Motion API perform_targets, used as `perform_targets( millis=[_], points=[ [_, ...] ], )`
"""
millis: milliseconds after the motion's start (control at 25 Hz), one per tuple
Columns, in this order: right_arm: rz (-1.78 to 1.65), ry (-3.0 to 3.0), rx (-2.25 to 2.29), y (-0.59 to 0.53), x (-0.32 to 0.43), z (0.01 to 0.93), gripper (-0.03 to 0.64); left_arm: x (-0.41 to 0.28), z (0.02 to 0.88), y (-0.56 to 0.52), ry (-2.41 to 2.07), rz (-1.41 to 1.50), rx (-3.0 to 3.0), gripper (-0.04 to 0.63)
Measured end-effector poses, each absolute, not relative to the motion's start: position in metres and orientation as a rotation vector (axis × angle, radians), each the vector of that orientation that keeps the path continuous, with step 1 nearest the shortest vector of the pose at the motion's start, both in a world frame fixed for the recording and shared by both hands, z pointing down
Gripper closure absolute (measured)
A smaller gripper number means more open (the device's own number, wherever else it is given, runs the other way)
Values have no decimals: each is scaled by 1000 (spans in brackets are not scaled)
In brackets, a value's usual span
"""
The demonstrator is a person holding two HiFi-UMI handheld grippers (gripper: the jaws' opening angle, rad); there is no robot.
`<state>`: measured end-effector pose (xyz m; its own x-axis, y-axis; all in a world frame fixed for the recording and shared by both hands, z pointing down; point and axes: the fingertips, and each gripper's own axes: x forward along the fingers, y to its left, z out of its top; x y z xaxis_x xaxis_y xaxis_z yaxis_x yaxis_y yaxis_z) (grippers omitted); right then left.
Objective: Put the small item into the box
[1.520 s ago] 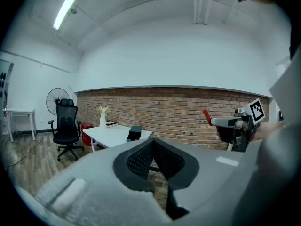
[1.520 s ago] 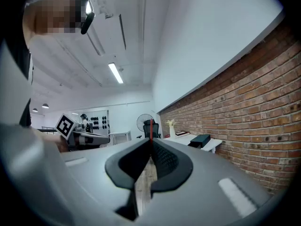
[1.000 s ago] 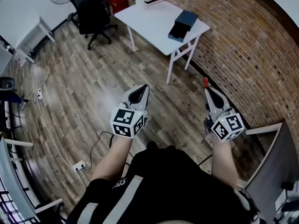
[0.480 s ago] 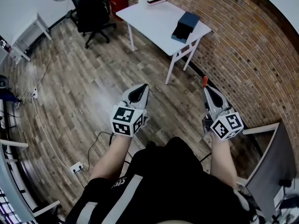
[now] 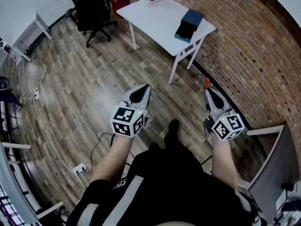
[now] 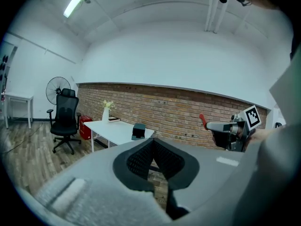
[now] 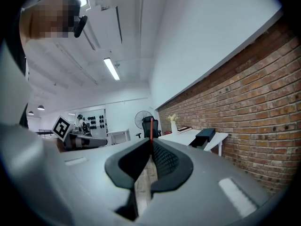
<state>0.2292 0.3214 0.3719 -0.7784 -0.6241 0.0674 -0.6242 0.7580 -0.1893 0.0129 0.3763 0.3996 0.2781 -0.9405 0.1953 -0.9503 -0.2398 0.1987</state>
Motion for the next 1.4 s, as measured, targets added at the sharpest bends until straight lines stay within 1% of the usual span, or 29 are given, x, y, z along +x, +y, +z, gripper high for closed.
perform_targets(
  millis=[440, 760, 1000, 1400],
  points=[
    [420, -2952, 965, 240, 214, 397, 600, 3, 422, 303, -1747, 97, 2197, 589],
    [460, -2986, 945, 140, 223, 401, 601, 22, 417, 206, -1748, 181, 2210, 589],
    [510, -2995, 936, 87, 237, 408, 601, 38, 412, 148, -1753, 224, 2213, 589],
    [505, -3020, 903, 37, 251, 398, 601, 62, 404, 100, -1767, 193, 2234, 589]
  ],
)
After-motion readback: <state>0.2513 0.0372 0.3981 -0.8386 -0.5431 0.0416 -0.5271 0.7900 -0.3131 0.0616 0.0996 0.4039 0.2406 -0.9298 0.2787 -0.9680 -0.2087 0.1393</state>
